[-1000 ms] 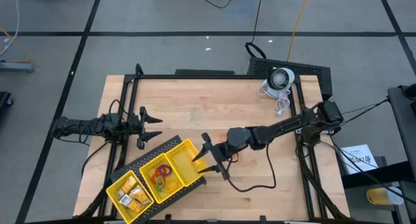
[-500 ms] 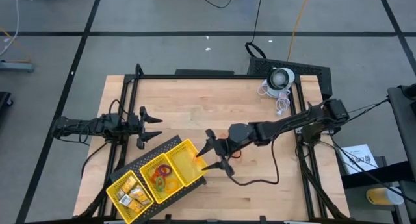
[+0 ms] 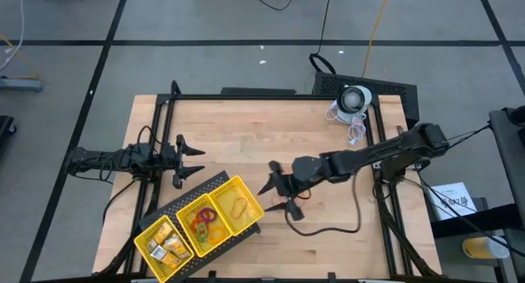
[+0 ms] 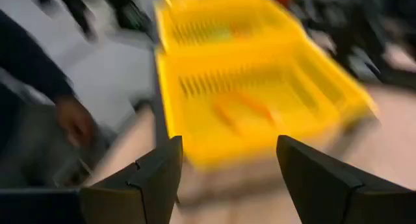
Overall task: Pick & Place Office Desk Supplies
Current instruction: Put the orange rubber band into the right yellow bin on the shelf
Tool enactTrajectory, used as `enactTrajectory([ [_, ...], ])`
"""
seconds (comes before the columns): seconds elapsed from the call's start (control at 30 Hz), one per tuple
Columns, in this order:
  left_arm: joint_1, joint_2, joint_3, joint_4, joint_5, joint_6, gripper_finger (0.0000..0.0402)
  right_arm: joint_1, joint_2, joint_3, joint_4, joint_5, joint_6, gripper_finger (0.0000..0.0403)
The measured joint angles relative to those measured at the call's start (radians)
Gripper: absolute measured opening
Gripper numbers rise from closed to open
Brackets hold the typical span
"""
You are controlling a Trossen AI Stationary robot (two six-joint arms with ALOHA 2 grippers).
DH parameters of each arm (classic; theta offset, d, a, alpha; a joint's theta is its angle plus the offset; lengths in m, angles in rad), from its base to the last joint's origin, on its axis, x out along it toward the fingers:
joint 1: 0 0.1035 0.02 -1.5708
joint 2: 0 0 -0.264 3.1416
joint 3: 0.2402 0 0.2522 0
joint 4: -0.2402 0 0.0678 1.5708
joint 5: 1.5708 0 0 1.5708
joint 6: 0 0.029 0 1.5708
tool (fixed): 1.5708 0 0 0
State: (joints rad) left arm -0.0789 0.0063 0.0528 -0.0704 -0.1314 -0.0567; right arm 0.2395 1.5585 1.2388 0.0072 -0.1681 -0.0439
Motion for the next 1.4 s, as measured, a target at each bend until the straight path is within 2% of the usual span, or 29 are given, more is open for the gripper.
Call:
enactTrajectory([
  [0.1,0.0,0.0,0.0,-0.001,0.0,0.0,0.0255,0.033,-0.056,0.0,-0.24,0.178,-0.003,0.0242],
  [0.2,0.0,0.0,0.0,0.0,0.0,0.0,0.0255,0.068,-0.085,0.0,-0.461,0.343,0.08,0.0242],
  [0.3,0.0,0.0,0.0,0.0,0.0,0.0,0.0255,0.097,-0.09,-0.012,-0.622,0.438,0.245,0.0242],
  [0.4,0.0,0.0,0.0,0.0,0.0,0.0,0.0255,0.111,-0.091,-0.08,-0.647,0.484,0.399,0.0242],
  [0.53,0.0,0.0,0.0,0.0,0.0,0.0,0.0255,0.112,-0.09,-0.222,-0.572,0.486,0.563,0.0233],
  [0.63,0.0,0.0,0.0,0.0,0.0,0.0,0.0255,0.109,-0.09,-0.354,-0.428,0.483,0.628,0.0221],
  [0.9,0.0,0.0,0.0,0.0,0.0,0.0,0.0255,0.109,-0.089,-0.645,0.06,0.478,0.607,0.0203],
  [1.07,0.0,0.0,0.0,0.0,0.0,0.0,0.0255,0.109,-0.084,-0.698,0.097,0.48,0.597,0.0202],
  [1.4,0.0,0.0,0.0,0.0,0.0,0.0,0.0255,0.112,0.02,-0.698,0.179,0.489,0.6,0.0195],
])
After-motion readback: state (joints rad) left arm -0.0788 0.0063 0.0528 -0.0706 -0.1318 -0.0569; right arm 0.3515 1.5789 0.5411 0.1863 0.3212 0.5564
